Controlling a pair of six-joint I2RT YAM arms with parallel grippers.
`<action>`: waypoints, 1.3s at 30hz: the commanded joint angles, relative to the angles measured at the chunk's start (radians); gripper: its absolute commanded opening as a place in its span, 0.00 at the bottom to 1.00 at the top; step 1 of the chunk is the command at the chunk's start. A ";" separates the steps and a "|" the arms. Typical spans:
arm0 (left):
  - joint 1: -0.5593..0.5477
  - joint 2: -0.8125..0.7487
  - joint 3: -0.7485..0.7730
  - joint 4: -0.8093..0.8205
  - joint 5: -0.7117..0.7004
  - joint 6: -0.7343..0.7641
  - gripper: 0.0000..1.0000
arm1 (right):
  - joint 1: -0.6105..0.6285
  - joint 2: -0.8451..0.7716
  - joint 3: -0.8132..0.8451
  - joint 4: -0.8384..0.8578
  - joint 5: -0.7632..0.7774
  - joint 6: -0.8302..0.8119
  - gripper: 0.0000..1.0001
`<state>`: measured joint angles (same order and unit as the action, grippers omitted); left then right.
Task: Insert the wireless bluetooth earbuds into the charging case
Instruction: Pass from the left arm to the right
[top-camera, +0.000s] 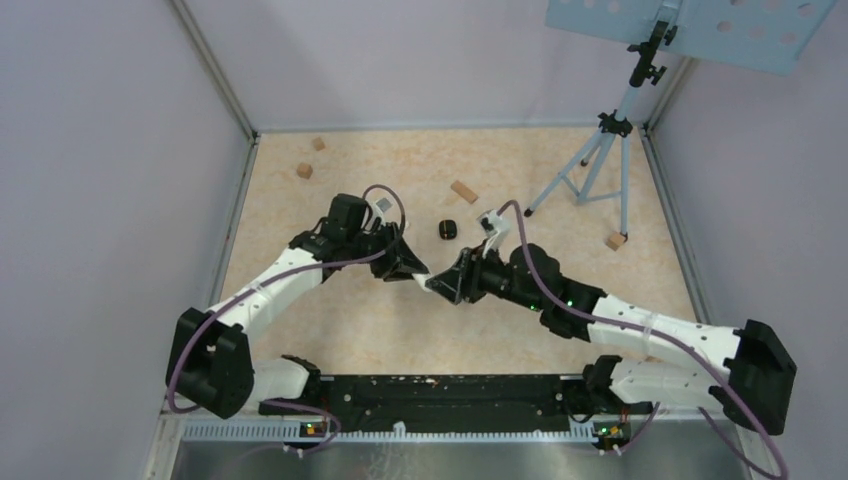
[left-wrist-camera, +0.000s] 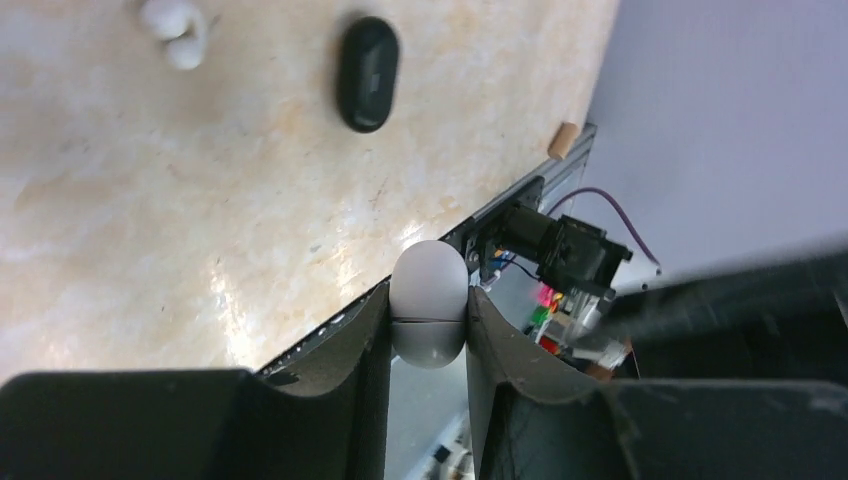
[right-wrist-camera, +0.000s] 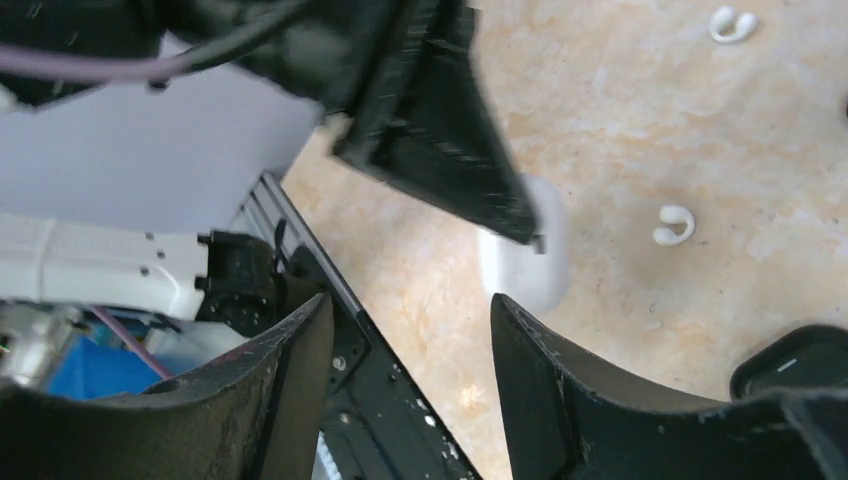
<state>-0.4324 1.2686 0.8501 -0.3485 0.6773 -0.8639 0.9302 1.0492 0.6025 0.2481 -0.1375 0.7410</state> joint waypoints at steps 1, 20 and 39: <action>0.005 0.050 0.102 -0.220 -0.133 -0.085 0.00 | 0.216 0.022 0.168 -0.302 0.469 -0.324 0.57; 0.005 0.089 0.191 -0.418 -0.204 -0.159 0.00 | 0.489 0.464 0.426 -0.327 0.934 -0.595 0.53; 0.004 0.080 0.189 -0.413 -0.191 -0.155 0.00 | 0.499 0.618 0.491 -0.282 1.020 -0.606 0.22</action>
<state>-0.4316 1.3750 1.0080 -0.7647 0.4744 -1.0199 1.4178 1.6562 1.0485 -0.0689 0.8555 0.1318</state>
